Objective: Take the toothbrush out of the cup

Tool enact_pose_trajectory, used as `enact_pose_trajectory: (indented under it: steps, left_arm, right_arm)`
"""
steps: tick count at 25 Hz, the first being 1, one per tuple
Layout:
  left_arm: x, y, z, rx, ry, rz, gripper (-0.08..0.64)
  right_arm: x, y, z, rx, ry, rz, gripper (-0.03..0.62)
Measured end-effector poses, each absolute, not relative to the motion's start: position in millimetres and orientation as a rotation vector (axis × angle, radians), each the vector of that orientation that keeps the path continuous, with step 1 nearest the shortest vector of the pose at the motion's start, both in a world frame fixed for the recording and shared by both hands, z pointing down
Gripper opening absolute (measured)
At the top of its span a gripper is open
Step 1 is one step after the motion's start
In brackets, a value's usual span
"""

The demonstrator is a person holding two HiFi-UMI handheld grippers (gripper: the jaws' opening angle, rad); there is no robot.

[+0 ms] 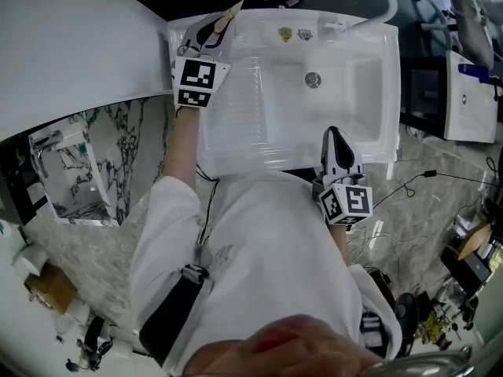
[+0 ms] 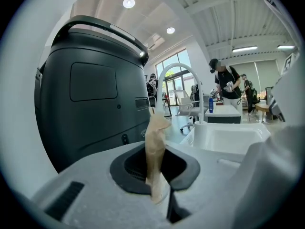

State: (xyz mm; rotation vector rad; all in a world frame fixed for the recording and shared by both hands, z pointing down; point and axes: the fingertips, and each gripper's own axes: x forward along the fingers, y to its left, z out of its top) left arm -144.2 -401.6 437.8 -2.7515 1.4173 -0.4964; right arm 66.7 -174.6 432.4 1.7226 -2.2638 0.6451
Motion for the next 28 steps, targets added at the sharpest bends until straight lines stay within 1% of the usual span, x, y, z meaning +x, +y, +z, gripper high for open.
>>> enact_pose_trajectory:
  steps: [10,19,28]
  left_arm:
    - [-150.6,-399.5,421.9,-2.706,1.441,-0.463,0.031]
    - [-163.3,-397.2,389.0,-2.638,1.477,-0.368,0.029]
    - [-170.8,-368.0,325.0,-2.560,1.507,-0.178,0.029]
  right_arm:
    - [64.2,-176.4,432.7,1.724,-2.269,0.641,0.018]
    - [58.5,-184.3,432.4,1.705,-2.291,0.633,0.018]
    - [60.3,-172.8,412.7,1.716,-2.353,0.565,0.018]
